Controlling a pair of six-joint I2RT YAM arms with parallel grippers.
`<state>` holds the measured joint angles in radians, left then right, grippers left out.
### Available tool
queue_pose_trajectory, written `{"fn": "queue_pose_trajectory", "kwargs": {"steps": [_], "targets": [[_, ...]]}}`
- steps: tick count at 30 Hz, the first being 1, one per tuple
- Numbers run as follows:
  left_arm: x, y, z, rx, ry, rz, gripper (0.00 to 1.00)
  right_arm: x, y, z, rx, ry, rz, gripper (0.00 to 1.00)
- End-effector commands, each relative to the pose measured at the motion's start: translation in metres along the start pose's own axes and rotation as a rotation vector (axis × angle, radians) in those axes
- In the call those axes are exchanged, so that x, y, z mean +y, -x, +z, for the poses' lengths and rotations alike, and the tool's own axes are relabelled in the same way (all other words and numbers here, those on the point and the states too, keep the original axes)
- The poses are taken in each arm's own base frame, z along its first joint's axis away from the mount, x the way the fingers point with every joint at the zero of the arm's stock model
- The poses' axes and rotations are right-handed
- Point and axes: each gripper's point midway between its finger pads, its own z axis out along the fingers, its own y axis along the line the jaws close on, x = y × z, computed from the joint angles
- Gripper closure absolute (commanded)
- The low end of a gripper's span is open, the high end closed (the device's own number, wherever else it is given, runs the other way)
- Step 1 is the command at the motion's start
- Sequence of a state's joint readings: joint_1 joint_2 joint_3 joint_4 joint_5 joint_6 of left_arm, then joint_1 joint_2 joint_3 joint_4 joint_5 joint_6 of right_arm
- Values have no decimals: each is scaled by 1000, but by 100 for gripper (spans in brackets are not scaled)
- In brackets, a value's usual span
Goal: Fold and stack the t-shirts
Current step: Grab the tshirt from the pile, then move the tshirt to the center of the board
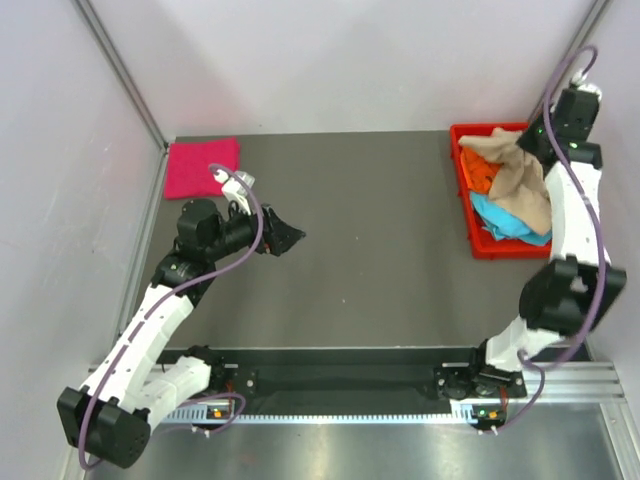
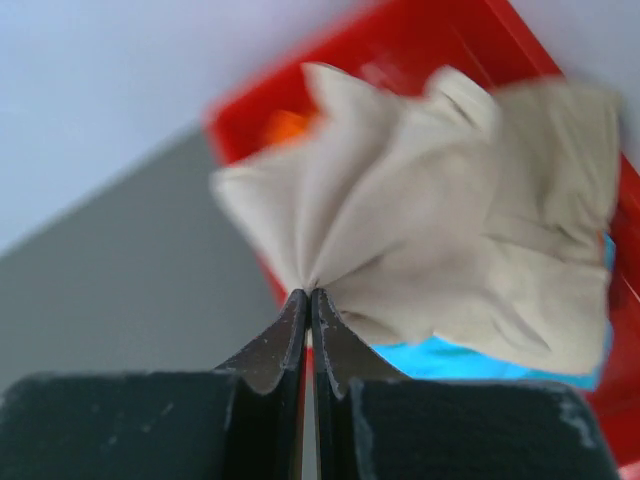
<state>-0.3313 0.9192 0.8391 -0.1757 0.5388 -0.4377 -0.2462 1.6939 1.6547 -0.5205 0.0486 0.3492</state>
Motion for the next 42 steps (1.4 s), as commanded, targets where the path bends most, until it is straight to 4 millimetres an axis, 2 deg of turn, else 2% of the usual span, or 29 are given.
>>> {"fn": "queue_pose_trajectory", "kwargs": {"steps": [1,3,4,5,6,7,8,9,10,11,12,14,15,16,17,18,19,21,22,23,24,26,27,29,31,33,36,40,42], "targets": [[11,12,-2,-55,45,9,8,99,87,-176,-297,429,-66,100],[24,18,-8,-94,129,10,8,138,76,-228,-305,626,-77,100],[28,22,-11,-112,160,15,8,147,67,-258,-313,696,-50,100],[40,28,-15,-144,233,14,8,167,56,-281,-314,790,-48,100],[42,32,-19,-167,263,19,8,175,20,-275,-226,835,-37,100],[50,32,-24,-173,313,14,7,181,14,-301,-244,912,16,100],[56,35,-28,-188,356,12,8,193,-12,-311,-189,984,21,100],[68,45,-37,-230,448,14,8,191,-58,-287,-77,974,32,100],[77,39,-42,-216,505,-8,8,193,-68,-299,-81,1025,62,100],[79,41,-47,-227,536,-12,8,199,-94,-301,-28,1056,53,100],[83,45,-55,-251,579,-18,7,193,-129,-283,35,1025,60,100],[80,42,-58,-247,568,-23,7,199,-179,-279,142,1040,23,100],[76,38,-58,-242,548,-38,6,192,-218,-261,233,994,4,100],[76,32,-57,-219,542,-52,6,197,-245,-264,289,1013,-27,98],[76,29,-56,-208,541,-61,6,196,-266,-261,334,1010,-54,91],[74,21,-51,-177,512,-74,7,192,-287,-256,383,990,-87,74],[66,12,-44,-131,454,-79,6,180,-315,-244,462,906,-155,70],[63,-9,-31,-31,379,-77,7,169,-320,-236,450,806,-216,60],[53,-20,-23,27,303,-89,9,158,-321,-235,457,762,-236,57],[55,-34,-13,90,281,-118,10,151,-310,-227,401,700,-233,53],[50,-41,-7,124,254,-132,13,148,-291,-230,341,680,-206,46],[50,-53,9,177,251,-136,16,116,-271,-215,267,494,-178,42],[36,-60,20,199,221,-107,16,98,-265,-214,256,406,-140,40],[34,-67,40,218,249,-68,16,70,-256,-204,199,274,-92,38],[8,-81,63,257,184,-26,13,48,-261,-201,210,221,-28,36],[-9,-103,89,330,126,-6,12,41,-272,-204,243,244,18,37],[-20,-134,121,415,89,26,12,28,-276,-207,253,220,59,37],[-12,-167,146,497,132,49,12,19,-268,-212,225,206,62,36],[-4,-178,155,525,163,45,22,18,-263,-215,205,217,60,35]]}}
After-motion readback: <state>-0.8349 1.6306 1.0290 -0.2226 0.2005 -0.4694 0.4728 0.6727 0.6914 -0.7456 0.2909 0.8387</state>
